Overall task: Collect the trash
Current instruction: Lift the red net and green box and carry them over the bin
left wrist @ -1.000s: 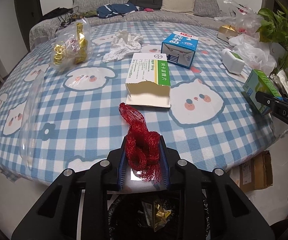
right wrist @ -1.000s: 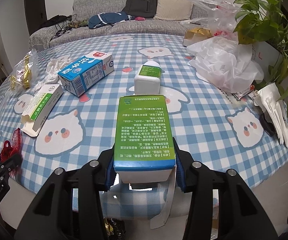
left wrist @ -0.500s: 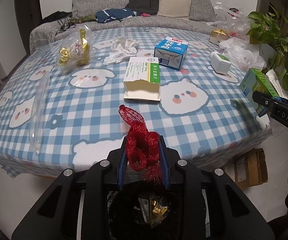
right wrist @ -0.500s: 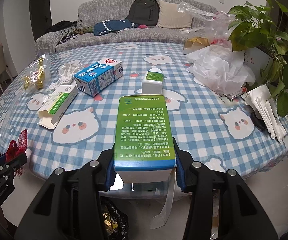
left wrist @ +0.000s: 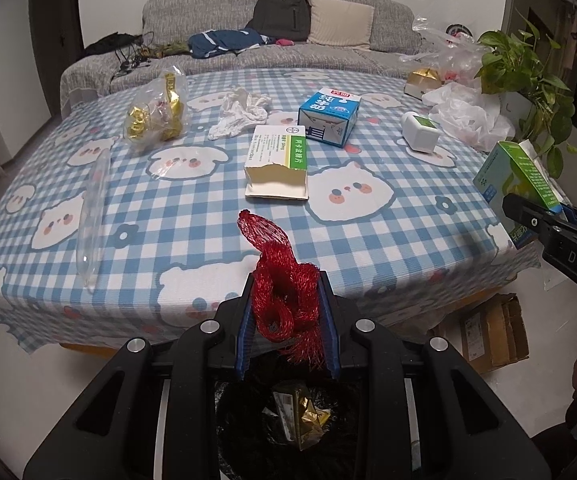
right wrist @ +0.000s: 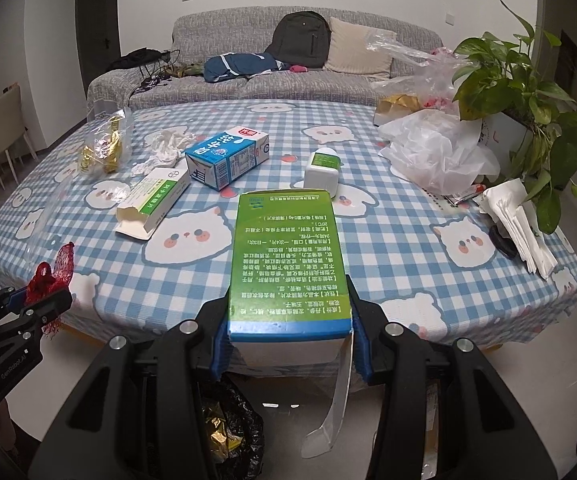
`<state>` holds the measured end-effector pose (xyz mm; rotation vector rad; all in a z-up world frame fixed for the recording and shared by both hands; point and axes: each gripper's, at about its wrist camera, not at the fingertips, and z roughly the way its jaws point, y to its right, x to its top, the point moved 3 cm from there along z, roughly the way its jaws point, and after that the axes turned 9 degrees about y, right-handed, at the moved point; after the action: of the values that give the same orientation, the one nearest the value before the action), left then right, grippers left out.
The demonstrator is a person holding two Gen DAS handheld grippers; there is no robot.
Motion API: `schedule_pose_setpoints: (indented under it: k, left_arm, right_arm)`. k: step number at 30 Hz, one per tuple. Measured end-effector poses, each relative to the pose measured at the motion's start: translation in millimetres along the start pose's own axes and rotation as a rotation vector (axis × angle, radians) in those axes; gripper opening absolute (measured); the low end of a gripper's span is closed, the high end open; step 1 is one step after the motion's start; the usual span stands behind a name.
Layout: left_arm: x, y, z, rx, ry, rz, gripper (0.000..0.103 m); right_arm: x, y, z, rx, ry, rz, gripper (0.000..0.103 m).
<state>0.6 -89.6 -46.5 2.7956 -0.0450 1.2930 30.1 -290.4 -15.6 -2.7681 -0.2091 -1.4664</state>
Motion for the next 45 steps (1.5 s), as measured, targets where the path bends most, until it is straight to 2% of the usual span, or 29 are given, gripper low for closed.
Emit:
schedule_pose_setpoints:
  k: [7,31,45]
  left_arm:
    - [-10.9,5.2,-12.1,-0.026,0.01,-0.009,0.027]
    - [-57.6,-0.1,-27.9,-0.017,-0.001,-0.049,0.027]
    - [-106.2,-2.7,-17.6,-0.028,-0.077,-0.061,0.027]
  right_arm:
    - [-13.8,-3.3,-11.9,0.006,-0.006,0.0,0.045]
    - [-68.4,-9.3,-42.7,0.021,-0.018,0.011,0.045]
    - [-112.9,-11.3,-41.8,0.006,-0.069,-0.001,0.045]
